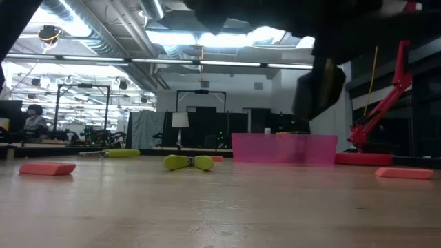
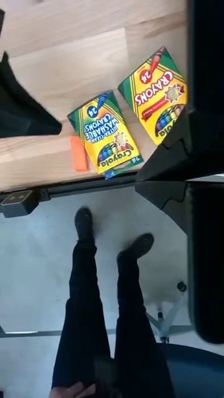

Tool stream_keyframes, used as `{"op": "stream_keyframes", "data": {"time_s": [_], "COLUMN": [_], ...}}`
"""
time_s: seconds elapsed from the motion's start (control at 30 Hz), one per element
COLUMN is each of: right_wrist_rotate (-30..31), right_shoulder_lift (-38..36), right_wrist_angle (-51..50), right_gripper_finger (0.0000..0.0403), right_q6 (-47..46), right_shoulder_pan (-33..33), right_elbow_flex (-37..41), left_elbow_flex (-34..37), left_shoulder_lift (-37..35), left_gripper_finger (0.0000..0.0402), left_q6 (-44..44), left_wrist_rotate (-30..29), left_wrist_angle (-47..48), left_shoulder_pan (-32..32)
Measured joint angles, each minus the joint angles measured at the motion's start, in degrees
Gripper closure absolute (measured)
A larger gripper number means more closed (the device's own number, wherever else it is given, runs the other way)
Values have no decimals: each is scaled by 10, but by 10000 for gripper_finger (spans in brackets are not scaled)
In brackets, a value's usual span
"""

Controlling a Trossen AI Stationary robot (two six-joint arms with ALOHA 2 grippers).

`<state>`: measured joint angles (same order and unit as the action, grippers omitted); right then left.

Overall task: Pick & Place School Supplies
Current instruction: Put the yellow crayon box into the red bin

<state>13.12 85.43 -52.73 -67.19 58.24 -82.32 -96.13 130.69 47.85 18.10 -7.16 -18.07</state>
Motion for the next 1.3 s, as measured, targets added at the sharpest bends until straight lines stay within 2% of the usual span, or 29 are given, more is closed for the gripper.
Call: {"op": "stream_keyframes", "data": {"time_s": [0.3, 0.7, 1.03, 1.23, 1.3], "right_wrist_rotate": [30, 81, 105, 90, 67], "right_shoulder_lift": [0, 0, 0, 0, 0], "right_wrist_angle": [2, 9, 10, 74, 92], "right_gripper_finger": [403, 403, 403, 403, 403], "right_q6": [-6, -58, -74, -21, 7], "right_shoulder_pan": [18, 56, 61, 52, 40], "right_elbow_flex": [0, 0, 0, 0, 0], "left_elbow_flex": [0, 0, 0, 1, -1], "left_shoulder_lift": [15, 15, 15, -2, -26], "left_gripper_finger": [399, 399, 399, 399, 399], "left_q6": [17, 10, 32, -68, -96], "left_wrist_rotate": [-5, -55, -137, -99, -114], "left_wrist_angle": [-1, 37, 100, 67, 97], "left_shoulder_pan": [-2, 4, 3, 4, 5]}}
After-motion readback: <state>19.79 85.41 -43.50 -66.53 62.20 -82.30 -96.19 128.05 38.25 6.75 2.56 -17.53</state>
